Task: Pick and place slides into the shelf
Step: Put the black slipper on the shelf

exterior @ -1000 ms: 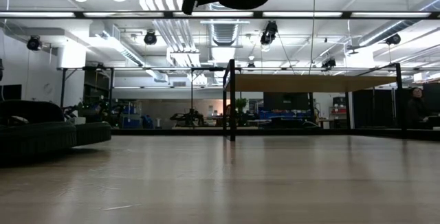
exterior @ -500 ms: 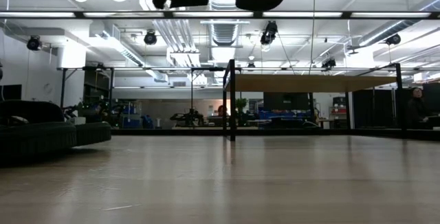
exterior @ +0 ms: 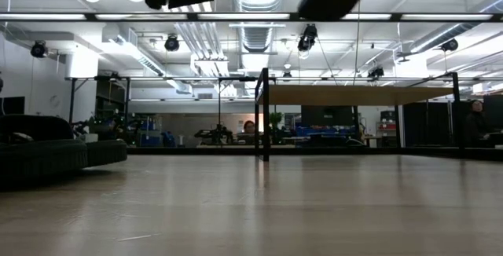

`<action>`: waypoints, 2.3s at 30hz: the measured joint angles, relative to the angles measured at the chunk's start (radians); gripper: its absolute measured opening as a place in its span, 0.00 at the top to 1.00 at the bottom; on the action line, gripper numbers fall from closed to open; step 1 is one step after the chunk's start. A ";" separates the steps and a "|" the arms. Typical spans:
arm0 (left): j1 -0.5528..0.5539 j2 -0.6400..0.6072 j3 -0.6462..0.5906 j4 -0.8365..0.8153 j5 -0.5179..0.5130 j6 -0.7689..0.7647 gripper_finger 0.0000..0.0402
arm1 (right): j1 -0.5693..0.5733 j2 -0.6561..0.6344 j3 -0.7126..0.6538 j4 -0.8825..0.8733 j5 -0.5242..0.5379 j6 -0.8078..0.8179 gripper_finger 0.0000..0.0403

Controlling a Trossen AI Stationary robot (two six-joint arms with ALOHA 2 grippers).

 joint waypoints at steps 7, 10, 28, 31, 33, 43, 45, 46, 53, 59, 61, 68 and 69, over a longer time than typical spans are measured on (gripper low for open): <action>0.000 -0.009 -0.052 0.100 0.000 0.002 0.47 | -0.066 -0.120 -0.228 0.093 0.044 -0.097 0.98; 0.000 -0.008 -0.052 0.101 0.001 0.002 0.47 | -0.105 -0.156 -0.301 0.142 0.044 -0.123 0.98; 0.000 0.014 -0.052 0.100 0.002 0.003 0.47 | -0.391 -0.303 -0.515 0.184 -0.066 -0.182 0.98; 0.000 0.014 -0.052 0.100 0.002 0.003 0.47 | -0.435 -0.303 -0.552 0.186 -0.071 -0.222 0.98; 0.000 0.012 -0.052 0.100 0.002 0.003 0.47 | -0.466 -0.303 -0.571 0.190 -0.077 -0.234 0.98; 0.000 0.016 -0.051 0.100 0.001 0.003 0.47 | -0.598 -0.301 -0.643 0.245 -0.171 -0.334 0.98; 0.000 0.016 -0.051 0.101 0.001 0.003 0.47 | -0.627 -0.295 -0.646 0.247 -0.172 -0.353 0.98; 0.000 0.018 -0.051 0.102 0.001 0.003 0.47 | -0.642 -0.294 -0.647 0.247 -0.172 -0.362 0.98; 0.000 0.018 -0.051 0.101 0.000 0.003 0.47 | -0.732 -0.294 -0.648 0.281 -0.235 -0.422 0.98; 0.000 0.018 -0.051 0.102 0.000 0.003 0.47 | -0.796 -0.263 -0.666 0.320 -0.268 -0.456 0.98; 0.000 0.018 -0.051 0.102 0.000 0.003 0.47 | -0.805 -0.254 -0.666 0.345 -0.277 -0.468 0.98; 0.000 0.020 -0.051 0.102 0.000 0.003 0.47 | -0.819 -0.251 -0.668 0.348 -0.276 -0.454 0.98; 0.000 0.020 -0.051 0.102 0.000 0.003 0.47 | -0.819 -0.251 -0.668 0.345 -0.276 -0.449 0.98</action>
